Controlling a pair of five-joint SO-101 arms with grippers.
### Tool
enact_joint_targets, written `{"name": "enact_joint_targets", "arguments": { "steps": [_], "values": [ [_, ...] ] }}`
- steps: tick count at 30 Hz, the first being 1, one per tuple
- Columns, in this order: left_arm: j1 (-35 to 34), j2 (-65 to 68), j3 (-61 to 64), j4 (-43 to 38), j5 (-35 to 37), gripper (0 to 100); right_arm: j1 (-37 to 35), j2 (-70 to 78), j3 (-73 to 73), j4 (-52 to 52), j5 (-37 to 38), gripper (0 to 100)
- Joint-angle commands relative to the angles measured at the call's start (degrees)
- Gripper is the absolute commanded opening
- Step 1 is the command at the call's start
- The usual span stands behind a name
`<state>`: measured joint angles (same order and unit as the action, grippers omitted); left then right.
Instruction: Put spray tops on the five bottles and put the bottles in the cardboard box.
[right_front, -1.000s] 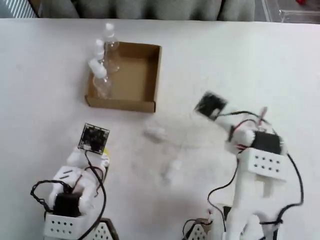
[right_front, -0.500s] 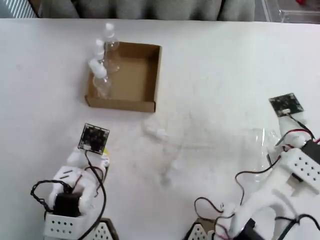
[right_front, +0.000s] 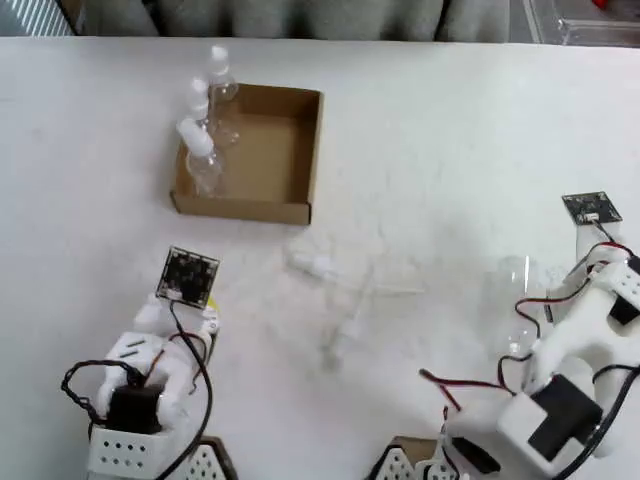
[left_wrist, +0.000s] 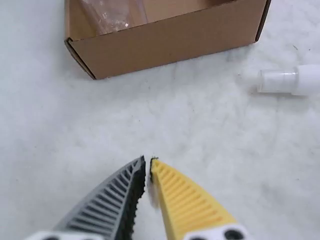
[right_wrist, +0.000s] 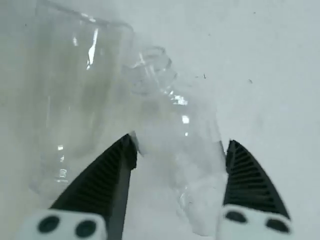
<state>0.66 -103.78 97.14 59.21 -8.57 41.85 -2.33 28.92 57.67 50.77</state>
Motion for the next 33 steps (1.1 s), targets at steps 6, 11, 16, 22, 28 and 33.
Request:
{"name": "enact_joint_targets", "arguments": {
  "steps": [6, 11, 16, 22, 28, 33],
  "values": [
    [0.6, -0.2, -0.2, -1.7, -0.6, 2, 0.7, 2.2, -10.6, 2.2, -0.5, 30.5],
    [0.6, -0.2, -0.2, -1.7, -0.6, 2, 0.6, 2.2, -15.1, 8.2, -0.5, 30.2],
    [0.6, -0.2, -0.2, -1.8, -0.6, 2, 0.2, 2.2, -22.3, 19.9, -0.3, 12.7],
    [0.6, -0.2, -0.2, -1.8, -0.6, 2, 0.5, 1.8, -26.6, 27.6, 2.3, 1.9],
    [0.6, -0.2, -0.2, -1.8, -0.6, 2, 0.7, -4.8, -19.9, 34.0, 11.8, 1.5],
    [0.6, -0.2, -0.2, -1.8, -0.6, 2, 0.7, -16.7, -4.9, 28.7, 15.4, 1.5]
  ]
}}
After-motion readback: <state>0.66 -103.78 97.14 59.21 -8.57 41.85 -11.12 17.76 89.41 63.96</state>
